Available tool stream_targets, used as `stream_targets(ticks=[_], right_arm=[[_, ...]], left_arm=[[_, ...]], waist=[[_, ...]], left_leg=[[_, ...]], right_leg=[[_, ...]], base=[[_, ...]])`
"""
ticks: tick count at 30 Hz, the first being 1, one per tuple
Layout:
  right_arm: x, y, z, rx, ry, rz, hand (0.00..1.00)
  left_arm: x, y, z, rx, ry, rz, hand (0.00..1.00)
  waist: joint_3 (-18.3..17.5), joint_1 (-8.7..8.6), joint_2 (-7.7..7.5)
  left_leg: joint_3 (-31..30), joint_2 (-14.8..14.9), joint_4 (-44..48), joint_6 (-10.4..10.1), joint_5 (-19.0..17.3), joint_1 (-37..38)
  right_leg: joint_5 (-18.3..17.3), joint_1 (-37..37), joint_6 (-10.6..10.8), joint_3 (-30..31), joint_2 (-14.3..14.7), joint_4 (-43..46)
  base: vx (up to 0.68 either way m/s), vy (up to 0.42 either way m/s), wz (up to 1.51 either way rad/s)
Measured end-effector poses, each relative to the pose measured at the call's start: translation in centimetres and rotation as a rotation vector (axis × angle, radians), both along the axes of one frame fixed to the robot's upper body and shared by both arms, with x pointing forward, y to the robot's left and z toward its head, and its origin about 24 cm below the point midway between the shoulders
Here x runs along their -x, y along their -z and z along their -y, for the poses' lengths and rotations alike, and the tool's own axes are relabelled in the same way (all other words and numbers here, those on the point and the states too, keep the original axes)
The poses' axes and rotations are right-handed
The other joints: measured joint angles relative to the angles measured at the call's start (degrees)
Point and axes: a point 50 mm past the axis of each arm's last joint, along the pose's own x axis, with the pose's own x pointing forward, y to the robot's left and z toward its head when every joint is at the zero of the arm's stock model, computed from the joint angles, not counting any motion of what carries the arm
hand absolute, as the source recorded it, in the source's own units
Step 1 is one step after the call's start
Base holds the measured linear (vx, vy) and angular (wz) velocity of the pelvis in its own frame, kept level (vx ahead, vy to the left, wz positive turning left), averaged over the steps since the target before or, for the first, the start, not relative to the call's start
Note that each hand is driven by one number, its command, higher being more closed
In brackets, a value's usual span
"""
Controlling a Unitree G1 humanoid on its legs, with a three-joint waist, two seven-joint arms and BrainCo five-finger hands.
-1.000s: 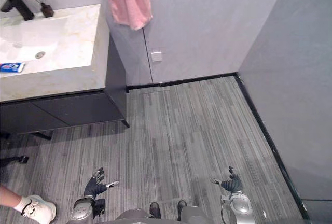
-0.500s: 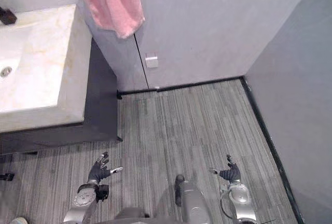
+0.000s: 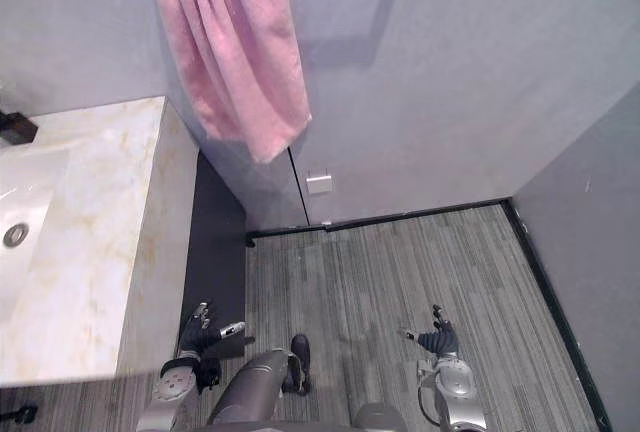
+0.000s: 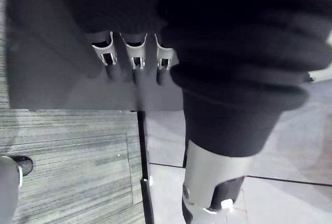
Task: Organize washtable
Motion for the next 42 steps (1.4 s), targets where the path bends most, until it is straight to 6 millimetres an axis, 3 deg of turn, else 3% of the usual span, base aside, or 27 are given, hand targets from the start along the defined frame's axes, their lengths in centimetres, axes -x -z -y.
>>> stream_targets(ticks=[3, 6, 7, 8, 9, 10, 11, 12, 14, 16, 17, 19, 20, 21, 23, 26, 35, 42], right_arm=[[-0.5, -0.3, -0.8, -0.013, -0.018, 0.027, 0.00], [-0.3, -0.3, -1.0, -0.019, -0.016, 0.031, 0.00], [-0.3, -0.2, -1.0, -0.019, -0.016, 0.031, 0.00], [0.3, 0.1, -1.1, -0.027, -0.009, 0.011, 0.00], [1.1, 0.7, -0.9, -0.026, 0.004, -0.028, 0.00], [1.3, 0.8, -0.9, -0.028, 0.005, -0.035, 0.00], [1.6, 0.8, -1.1, -0.032, 0.005, -0.034, 0.00], [1.5, 0.5, -1.2, -0.032, 0.001, -0.016, 0.00], [1.8, 0.5, -1.2, -0.035, 0.006, -0.013, 0.00], [1.5, 0.2, -1.3, -0.041, 0.016, 0.011, 0.00], [1.1, -0.1, -1.2, -0.040, 0.028, 0.031, 0.00], [0.7, -0.3, -0.8, -0.033, 0.044, 0.044, 0.00], [0.7, -0.5, -0.2, -0.018, 0.054, 0.047, 0.00], [0.9, -0.3, 0.1, -0.019, 0.069, 0.036, 0.00], [1.6, 0.3, -0.2, -0.032, 0.078, 0.004, 0.00], [2.2, 0.5, -0.2, -0.032, 0.084, -0.012, 0.00], [1.9, 0.4, -0.3, -0.039, 0.063, 0.002, 0.00], [1.8, 0.7, -0.5, -0.028, -0.008, -0.028, 0.00]], left_arm=[[0.0, 0.0, -0.2, -0.009, -0.011, 0.002, 0.00], [-0.5, -0.2, -0.3, -0.006, -0.021, 0.015, 0.00], [-0.4, -0.2, -0.3, -0.008, -0.021, 0.013, 0.00], [-0.2, -0.1, -0.7, -0.019, -0.024, 0.006, 0.00], [0.2, 0.3, -0.6, -0.013, -0.034, -0.019, 0.00], [0.3, 0.3, -0.4, -0.009, -0.037, -0.019, 0.00], [0.4, 0.3, -0.3, -0.006, -0.048, -0.014, 0.00], [0.1, 0.2, 0.4, 0.014, -0.051, -0.003, 0.00], [0.0, 0.0, 1.0, 0.034, -0.055, 0.012, 0.00], [0.0, -0.3, 1.1, 0.041, -0.057, 0.029, 0.00], [-0.2, -0.5, 1.2, 0.042, -0.057, 0.040, 0.00], [-0.5, -0.8, 1.2, 0.042, -0.055, 0.057, 0.00], [-0.6, -0.9, 1.2, 0.041, -0.055, 0.066, 0.00], [-0.7, -1.0, 1.0, 0.035, -0.055, 0.069, 0.00], [-1.3, -1.9, 0.5, 0.019, -0.048, 0.115, 0.00], [-1.6, -3.1, 0.2, 0.005, -0.043, 0.173, 0.00], [-4.0, -9.6, -0.1, -0.088, 0.034, 0.484, 0.00], [-5.3, -11.2, -0.4, -0.210, 0.111, 0.545, 0.00]], waist=[[-0.1, -0.53, -0.03], [-0.1, -2.16, 0.16], [-0.3, -2.14, 0.08], [-0.9, -2.13, -1.07], [-1.2, -2.28, -0.43], [-1.7, -2.11, -0.14], [-1.9, -1.19, 0.08], [-1.5, -1.14, 0.77], [-1.3, -0.53, 0.93], [-1.4, 0.64, 0.71], [-1.4, 0.74, 0.40], [-1.9, 0.68, 1.34], [-2.5, 0.58, 2.47], [-3.0, 0.67, 3.41], [-2.8, 0.64, 1.58], [-3.2, 0.62, 0.62], [-3.3, 0.50, 0.46], [-3.8, -1.16, 0.54]], left_leg=[[-1.1, 0.1, -4.3, 0.3, -0.5, 7.9], [-3.3, 1.6, -7.5, -0.8, -1.1, 13.0], [-3.6, 1.9, -7.5, -1.7, -1.6, 13.5], [-4.2, 1.5, -7.2, -3.5, -2.9, 14.3], [-6.2, 2.5, -6.2, -4.7, -4.1, 15.3], [-6.1, 3.2, -5.7, -5.0, -4.0, 15.2], [-5.7, 3.9, -2.3, -5.2, -3.9, 14.2], [-5.6, 5.4, 8.3, -7.2, -3.4, 10.0], [-4.1, 8.0, 20.1, -9.8, -2.1, 5.0], [-2.4, 10.5, 23.0, -8.8, -2.7, 3.1], [-2.2, 11.0, 18.8, -8.7, -2.8, 3.0], [-3.1, 10.7, 7.3, -9.4, -2.2, 2.9], [-4.0, 10.4, -0.8, -10.1, 2.3, 3.6], [-4.9, 10.2, -3.8, -10.1, 4.0, 4.4], [-4.7, 8.2, -7.5, -9.3, 4.9, 6.8], [-5.2, 6.5, -9.2, -8.6, 5.3, 7.7], [-6.4, 5.0, -18.4, -8.2, 10.0, 12.0], [-6.1, 4.9, -23.8, -7.6, 13.6, 14.0]], right_leg=[[-2.2, -7.0, -3.0, -3.0, 0.3, 4.2], [-2.6, -11.3, -3.0, -3.2, 3.5, -14.0], [-1.4, -11.2, -2.9, -3.0, 4.2, -18.4], [5.8, -11.2, -4.3, -2.6, 4.2, -26.8], [8.1, -10.1, -5.4, -3.9, 4.3, -25.5], [7.7, -9.8, -5.8, -4.2, 4.7, -25.8], [6.2, -8.7, -6.2, -4.7, 5.0, -26.4], [4.8, -6.3, -7.1, -6.4, 5.4, -27.0], [3.8, -3.2, -8.2, -7.0, 6.1, -28.0], [3.3, 0.2, -9.0, -7.0, 6.4, -29.4], [3.3, 1.6, -9.0, -6.9, 6.1, -30.4], [3.3, 2.7, -8.9, -6.7, 5.9, -31.3], [3.1, 2.8, -8.4, -6.8, 6.4, -31.7], [2.4, 3.2, -7.2, -6.2, 6.6, -31.9], [2.0, 4.6, -6.3, -6.4, 4.4, -33.1], [1.8, 5.9, -5.6, -7.1, 2.9, -34.5], [3.1, 8.5, -4.7, -8.6, 1.9, -38.4], [6.1, 8.8, -4.3, -8.0, 2.4, -41.9]], base=[[0.46, 0.070, 0.06], [0.41, -0.070, 0.55], [0.34, -0.104, 0.40], [0.36, -0.143, 0.59], [0.36, -0.144, 0.52], [0.36, -0.178, 0.34], [0.37, -0.234, 0.31], [0.30, -0.210, 0.35], [0.24, -0.145, 0.19], [0.25, -0.091, -0.14], [0.22, -0.030, -0.13], [0.22, 0.045, -0.11], [0.20, 0.117, -0.13], [0.19, 0.121, 0.01], [0.17, 0.122, 0.14], [0.11, 0.078, 0.19], [0.02, 0.008, 0.09], [-0.06, 0.020, -0.04]])
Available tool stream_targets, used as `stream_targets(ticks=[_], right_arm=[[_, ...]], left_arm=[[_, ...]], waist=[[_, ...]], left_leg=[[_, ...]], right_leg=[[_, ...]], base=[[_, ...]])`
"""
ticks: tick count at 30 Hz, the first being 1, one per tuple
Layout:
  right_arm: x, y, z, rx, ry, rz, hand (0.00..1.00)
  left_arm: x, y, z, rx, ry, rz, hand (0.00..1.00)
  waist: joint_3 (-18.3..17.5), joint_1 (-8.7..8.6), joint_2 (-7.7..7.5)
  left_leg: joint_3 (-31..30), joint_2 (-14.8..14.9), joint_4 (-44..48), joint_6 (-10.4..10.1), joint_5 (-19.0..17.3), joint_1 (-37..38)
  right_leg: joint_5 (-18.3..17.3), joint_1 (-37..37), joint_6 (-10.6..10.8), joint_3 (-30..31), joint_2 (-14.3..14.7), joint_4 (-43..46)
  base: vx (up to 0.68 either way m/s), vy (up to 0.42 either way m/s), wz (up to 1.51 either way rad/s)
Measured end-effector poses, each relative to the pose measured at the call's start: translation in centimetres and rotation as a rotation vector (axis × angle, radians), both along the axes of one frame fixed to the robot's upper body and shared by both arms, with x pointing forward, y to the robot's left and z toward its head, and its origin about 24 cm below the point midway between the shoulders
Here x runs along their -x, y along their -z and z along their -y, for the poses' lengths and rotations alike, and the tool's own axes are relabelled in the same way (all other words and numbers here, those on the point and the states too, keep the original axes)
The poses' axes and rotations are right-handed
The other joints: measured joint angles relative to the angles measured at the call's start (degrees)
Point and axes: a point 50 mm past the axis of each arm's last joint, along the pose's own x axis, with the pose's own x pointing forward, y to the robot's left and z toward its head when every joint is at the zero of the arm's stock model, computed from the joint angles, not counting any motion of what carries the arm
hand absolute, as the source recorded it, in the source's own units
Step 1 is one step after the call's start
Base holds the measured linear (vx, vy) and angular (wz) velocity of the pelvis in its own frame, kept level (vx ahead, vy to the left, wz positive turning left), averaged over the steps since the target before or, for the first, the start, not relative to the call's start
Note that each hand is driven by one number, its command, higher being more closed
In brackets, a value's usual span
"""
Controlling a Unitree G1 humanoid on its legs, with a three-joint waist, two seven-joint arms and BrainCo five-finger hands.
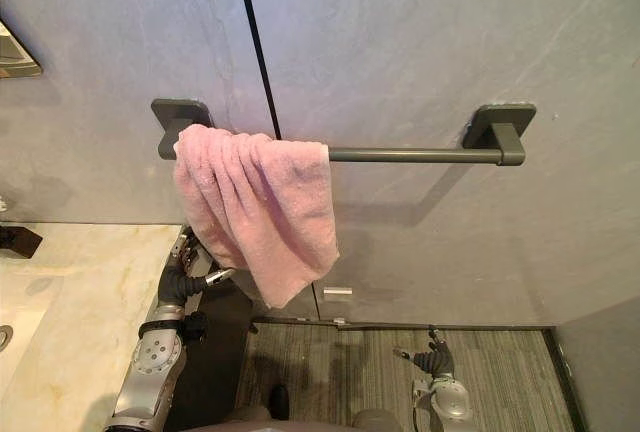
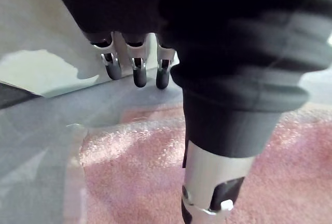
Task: Organize washtable
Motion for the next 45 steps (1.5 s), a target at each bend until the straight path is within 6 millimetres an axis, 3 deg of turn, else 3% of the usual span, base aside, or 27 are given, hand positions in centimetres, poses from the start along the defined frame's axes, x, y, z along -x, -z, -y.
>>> stream_targets(ticks=[4, 6, 7, 14, 18, 21, 24, 27, 33, 39, 43, 44, 45], right_arm=[[0.2, 0.1, -0.1, 0.005, -0.026, -0.011, 0.00], [0.1, 0.0, 0.1, 0.019, -0.048, -0.015, 0.00], [0.0, 0.0, 0.0, 0.020, -0.056, -0.015, 0.00], [-0.2, 0.1, -0.8, 0.015, -0.097, -0.015, 0.00], [-1.2, -0.9, -0.9, 0.021, -0.107, 0.042, 0.00], [-3.7, -3.6, -1.1, 0.040, -0.134, 0.194, 0.00], [-7.4, -7.7, -2.1, 0.072, -0.220, 0.407, 0.00], [-9.5, -10.2, -2.9, 0.075, -0.263, 0.532, 0.00], [-10.6, -12.2, -4.7, 0.078, -0.414, 0.606, 0.00], [-12.0, -13.6, -10.2, 0.017, -0.706, 0.658, 0.00], [-12.3, -14.3, -12.8, -0.016, -0.806, 0.688, 0.00], [-12.3, -14.5, -13.3, -0.022, -0.822, 0.696, 1.00], [-12.4, -14.6, -13.5, -0.025, -0.826, 0.700, 1.00]], left_arm=[[-1.1, -0.8, 0.4, -0.048, 0.049, 0.032, 0.00], [-2.3, -1.0, 0.9, -0.073, 0.083, 0.038, 0.00], [-2.5, -1.0, 1.0, -0.077, 0.085, 0.039, 1.00], [-3.5, -0.5, 1.3, -0.147, 0.128, 0.009, 1.00], [-3.5, -0.4, 1.3, -0.148, 0.126, 0.004, 1.00], [-3.5, -0.4, 1.3, -0.146, 0.125, 0.005, 1.00], [-3.5, -0.5, 1.0, -0.153, 0.121, 0.006, 1.00], [-3.6, -0.6, 0.7, -0.166, 0.120, 0.008, 1.00], [-3.6, -0.8, 1.1, -0.149, 0.128, 0.023, 1.00], [-3.5, -0.5, 3.0, -0.114, 0.187, 0.021, 1.00], [-3.4, -0.4, 3.4, -0.092, 0.192, 0.019, 1.00], [-3.4, -0.3, 3.7, -0.086, 0.195, 0.020, 1.00], [-3.4, -0.3, 3.8, -0.085, 0.193, 0.021, 1.00]], waist=[[-0.3, -1.01, 0.06], [-0.9, -1.32, 0.85], [-0.9, -1.35, 0.84], [-1.2, -1.94, 0.36], [-1.2, -3.16, 0.28], [-1.2, -3.12, 0.25], [-1.3, -2.84, 0.19], [-1.5, -2.68, -0.08], [-1.5, -2.21, -0.08], [-2.0, -1.00, -0.06], [-2.8, -0.07, -0.03], [-2.9, 0.34, 0.01], [-2.9, 0.36, 0.00]], left_leg=[[0.0, -0.4, -2.4, 0.5, 1.6, 2.0], [0.1, -0.6, -5.1, 0.9, 3.1, 2.7], [0.1, -0.6, -5.1, 0.9, 3.2, 2.6], [1.5, -0.7, -5.6, 0.6, 3.0, 2.5], [1.7, -0.8, -5.6, 0.8, 2.9, 2.3], [2.2, -0.7, -5.6, 0.8, 2.8, 2.3], [3.0, -0.8, -5.2, 1.0, 2.9, 2.1], [2.9, -0.8, -5.2, 1.0, 3.0, 2.1], [2.6, -0.6, -5.2, 1.0, 3.0, 2.1], [0.4, -0.1, -5.4, 0.7, 3.3, 0.9], [-0.2, 0.0, -5.3, 0.7, 3.8, 0.1], [-0.4, -0.1, -5.3, 0.7, 3.9, 0.1], [-0.5, -0.1, -5.3, 0.6, 4.0, 0.1]], right_leg=[[0.6, 0.9, 0.5, 0.1, -0.3, -0.6], [1.9, 0.8, 1.0, 0.6, -0.3, -2.1], [2.0, 0.8, 1.0, 0.8, -0.3, -2.3], [3.4, 0.8, 1.1, 2.3, -0.3, -4.3], [3.4, 0.7, 1.1, 3.2, -0.2, -4.9], [3.6, 0.4, 1.0, 3.9, -0.1, -5.1], [4.2, -0.1, 1.5, 4.8, 0.1, -5.4], [4.5, 0.2, 1.3, 4.7, 0.3, -6.1], [4.7, 0.5, 1.2, 5.0, 0.4, -6.0], [4.7, -0.3, 1.1, 3.8, 0.6, -5.7], [5.0, -0.4, 1.0, 3.2, 0.7, -5.6], [5.0, -0.3, 1.0, 3.0, 0.7, -5.6], [5.0, -0.3, 1.0, 2.9, 0.7, -5.6]], base=[[-0.09, 0.020, -0.01], [-0.12, 0.054, -0.06], [-0.11, 0.049, -0.07], [-0.08, 0.023, -0.11], [0.00, -0.001, -0.05], [0.05, -0.017, -0.11], [0.08, -0.016, -0.16], [0.06, -0.023, -0.04], [0.01, -0.003, 0.00], [-0.08, -0.017, 0.13], [-0.02, -0.009, 0.10], [-0.01, -0.013, 0.05], [-0.01, -0.016, 0.09]])
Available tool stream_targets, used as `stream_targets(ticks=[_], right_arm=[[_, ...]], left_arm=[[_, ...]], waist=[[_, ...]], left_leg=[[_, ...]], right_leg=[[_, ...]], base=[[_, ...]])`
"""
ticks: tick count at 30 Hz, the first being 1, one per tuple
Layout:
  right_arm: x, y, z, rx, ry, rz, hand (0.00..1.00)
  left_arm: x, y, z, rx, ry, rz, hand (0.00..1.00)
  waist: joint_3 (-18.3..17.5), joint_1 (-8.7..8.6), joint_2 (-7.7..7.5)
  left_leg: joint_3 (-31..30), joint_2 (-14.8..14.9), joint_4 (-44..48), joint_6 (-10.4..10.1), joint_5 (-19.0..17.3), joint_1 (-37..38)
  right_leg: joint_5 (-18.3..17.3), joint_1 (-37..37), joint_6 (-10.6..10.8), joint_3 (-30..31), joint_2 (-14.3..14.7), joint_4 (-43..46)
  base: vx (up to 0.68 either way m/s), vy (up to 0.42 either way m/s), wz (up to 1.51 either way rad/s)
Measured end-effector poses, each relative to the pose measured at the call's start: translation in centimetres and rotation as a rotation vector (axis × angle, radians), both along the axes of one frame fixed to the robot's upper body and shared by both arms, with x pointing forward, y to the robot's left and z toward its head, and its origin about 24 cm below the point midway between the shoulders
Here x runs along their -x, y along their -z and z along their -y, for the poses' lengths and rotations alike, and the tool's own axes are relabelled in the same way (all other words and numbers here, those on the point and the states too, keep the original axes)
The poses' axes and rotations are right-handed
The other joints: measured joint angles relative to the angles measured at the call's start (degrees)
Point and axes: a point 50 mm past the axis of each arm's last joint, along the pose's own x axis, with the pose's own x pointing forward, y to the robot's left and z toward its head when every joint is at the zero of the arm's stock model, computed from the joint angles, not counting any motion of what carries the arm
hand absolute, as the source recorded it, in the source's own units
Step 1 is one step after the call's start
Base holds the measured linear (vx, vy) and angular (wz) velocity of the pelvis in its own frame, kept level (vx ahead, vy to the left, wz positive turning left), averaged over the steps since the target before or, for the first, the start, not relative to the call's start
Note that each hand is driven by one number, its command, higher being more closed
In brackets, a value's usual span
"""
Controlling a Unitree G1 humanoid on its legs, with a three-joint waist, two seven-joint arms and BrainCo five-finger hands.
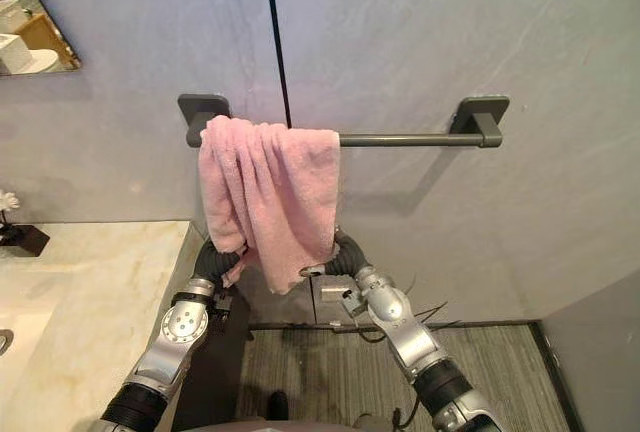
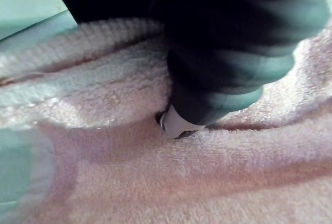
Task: Organize washtable
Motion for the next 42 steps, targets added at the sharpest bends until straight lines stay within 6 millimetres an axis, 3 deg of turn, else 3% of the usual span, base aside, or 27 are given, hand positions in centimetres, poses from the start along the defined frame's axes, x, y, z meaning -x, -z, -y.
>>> stream_targets(ticks=[13, 19, 23, 32, 42], right_arm=[[-1.0, -1.2, -1.5, -0.016, -0.012, 0.047, 1.00], [-1.5, -0.9, 3.0, -0.055, 0.208, 0.039, 1.00], [-0.5, -0.2, 6.2, -0.076, 0.348, 0.023, 1.00], [1.0, 0.6, 7.5, -0.143, 0.444, 0.008, 1.00], [0.8, 1.4, 7.4, -0.211, 0.492, -0.020, 1.00]], left_arm=[[-0.1, 0.0, 0.7, 0.015, 0.003, 0.006, 1.00], [-0.1, -0.1, 0.4, 0.015, -0.016, 0.010, 1.00], [0.0, -0.1, 0.9, 0.030, 0.011, 0.011, 1.00], [0.1, -0.8, 2.6, 0.100, 0.064, 0.042, 1.00], [0.2, -0.5, 3.0, 0.112, 0.082, 0.023, 1.00]], waist=[[-0.1, 0.09, -0.06], [-0.4, 0.07, -0.51], [-0.5, -0.24, -0.57], [-0.5, -1.61, -0.60], [-0.3, -2.42, -0.27]], left_leg=[[-2.0, 0.6, 0.0, -0.7, 1.1, -0.5], [-1.7, 0.8, 0.0, -0.6, 1.1, -0.4], [-1.0, 1.0, -0.2, -0.6, 1.1, 0.2], [-0.1, 1.6, -0.3, -1.2, 0.6, 0.4], [0.5, 1.2, -0.3, -1.1, 0.5, 0.5]], right_leg=[[0.1, 0.1, -0.5, -1.8, 1.0, 0.0], [0.1, 0.2, -0.4, -1.4, 0.9, 0.3], [0.1, 0.2, -0.5, -0.9, 1.0, 0.4], [0.2, 0.0, -0.5, 0.0, 1.2, -0.2], [0.3, 0.4, -0.6, 0.1, 1.6, -1.2]], base=[[-0.02, -0.024, 0.07], [-0.01, -0.004, -0.03], [-0.02, -0.009, -0.07], [-0.02, -0.011, -0.05], [0.00, -0.003, 0.00]])
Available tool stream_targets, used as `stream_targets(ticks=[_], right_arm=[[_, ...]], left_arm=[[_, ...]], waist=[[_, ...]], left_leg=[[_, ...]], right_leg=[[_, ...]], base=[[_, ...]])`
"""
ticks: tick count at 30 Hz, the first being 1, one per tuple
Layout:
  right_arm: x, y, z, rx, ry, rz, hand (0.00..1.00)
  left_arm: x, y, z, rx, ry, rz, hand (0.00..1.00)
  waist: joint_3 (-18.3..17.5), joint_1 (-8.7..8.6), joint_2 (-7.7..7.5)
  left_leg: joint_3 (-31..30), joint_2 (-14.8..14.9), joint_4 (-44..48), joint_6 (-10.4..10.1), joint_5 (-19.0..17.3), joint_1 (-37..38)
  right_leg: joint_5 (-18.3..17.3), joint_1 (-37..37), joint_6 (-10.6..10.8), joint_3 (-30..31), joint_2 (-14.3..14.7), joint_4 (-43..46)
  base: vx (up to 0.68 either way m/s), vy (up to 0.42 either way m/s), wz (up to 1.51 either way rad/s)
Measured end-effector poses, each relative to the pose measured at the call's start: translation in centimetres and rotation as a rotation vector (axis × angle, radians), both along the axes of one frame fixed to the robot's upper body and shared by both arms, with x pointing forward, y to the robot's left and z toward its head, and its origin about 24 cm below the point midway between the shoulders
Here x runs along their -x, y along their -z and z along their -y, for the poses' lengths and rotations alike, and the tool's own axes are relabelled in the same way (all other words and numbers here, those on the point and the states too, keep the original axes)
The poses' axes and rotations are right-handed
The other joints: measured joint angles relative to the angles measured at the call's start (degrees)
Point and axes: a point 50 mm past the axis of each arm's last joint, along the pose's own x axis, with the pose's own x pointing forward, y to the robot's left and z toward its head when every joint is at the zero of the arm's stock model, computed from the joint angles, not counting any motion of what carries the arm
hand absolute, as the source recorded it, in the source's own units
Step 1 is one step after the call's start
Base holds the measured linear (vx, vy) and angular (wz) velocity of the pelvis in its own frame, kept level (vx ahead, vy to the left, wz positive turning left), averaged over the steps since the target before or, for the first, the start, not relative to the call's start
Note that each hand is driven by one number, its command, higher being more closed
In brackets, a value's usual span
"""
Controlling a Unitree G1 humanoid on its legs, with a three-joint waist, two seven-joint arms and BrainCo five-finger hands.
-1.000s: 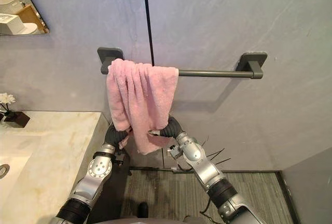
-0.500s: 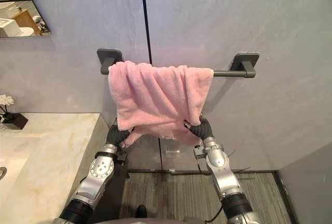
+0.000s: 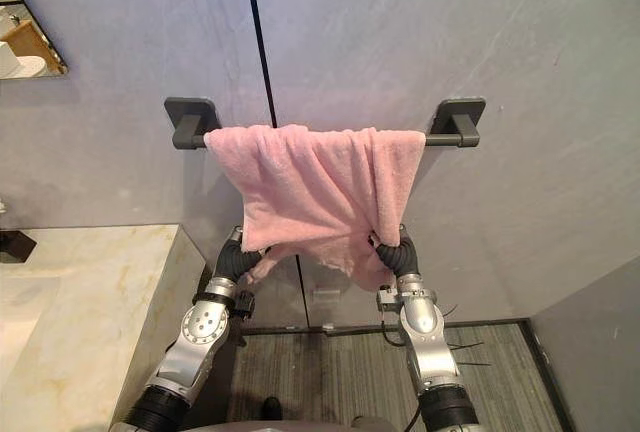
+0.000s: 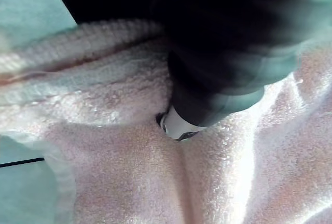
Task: Organize washtable
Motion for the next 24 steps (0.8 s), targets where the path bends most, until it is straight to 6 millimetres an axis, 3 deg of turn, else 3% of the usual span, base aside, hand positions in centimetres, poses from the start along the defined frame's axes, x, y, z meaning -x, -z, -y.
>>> stream_targets(ticks=[8, 14, 15, 16, 24], right_arm=[[-0.7, 1.1, -0.7, -0.048, 0.009, -0.040, 1.00], [-1.4, 1.6, -1.8, -0.076, -0.010, -0.066, 1.00], [-1.4, 1.7, -1.9, -0.075, -0.012, -0.069, 0.00], [-1.5, 1.7, -1.9, -0.075, -0.013, -0.073, 0.00], [-0.8, 3.3, -0.5, -0.081, 0.051, -0.140, 0.00]], left_arm=[[0.6, 2.8, -0.2, -0.007, -0.024, -0.124, 1.00], [1.0, 3.8, -1.0, 0.017, -0.068, -0.169, 1.00], [1.0, 3.8, -1.0, 0.018, -0.071, -0.170, 1.00], [1.0, 3.9, -1.1, 0.021, -0.077, -0.173, 0.00], [1.6, 4.8, -2.1, 0.063, -0.137, -0.217, 0.00]], waist=[[0.6, -0.79, 0.88], [0.6, -0.79, 0.89], [0.6, -0.79, 0.88], [0.6, -0.80, 0.86], [0.7, -0.80, 0.63]], left_leg=[[0.2, 0.2, 0.0, -0.4, -0.6, 1.3], [0.3, 0.2, -0.1, -0.6, -0.9, 1.4], [0.3, 0.2, -0.1, -0.6, -0.9, 1.5], [0.3, 0.2, -0.1, -0.5, -0.9, 1.6], [0.2, 0.1, -0.1, -0.5, -1.6, 2.0]], right_leg=[[0.2, 1.6, -0.2, 0.2, 0.2, -1.1], [0.2, 1.8, -0.2, 0.3, 0.3, -1.2], [0.2, 1.9, -0.2, 0.2, 0.3, -1.2], [0.2, 2.0, -0.2, 0.2, 0.2, -1.2], [-0.1, 2.9, 0.2, 0.0, 0.2, -2.0]], base=[[0.00, -0.006, -0.02], [0.00, 0.000, 0.00], [0.00, 0.000, 0.00], [0.00, 0.000, 0.00], [0.00, 0.000, 0.00]])
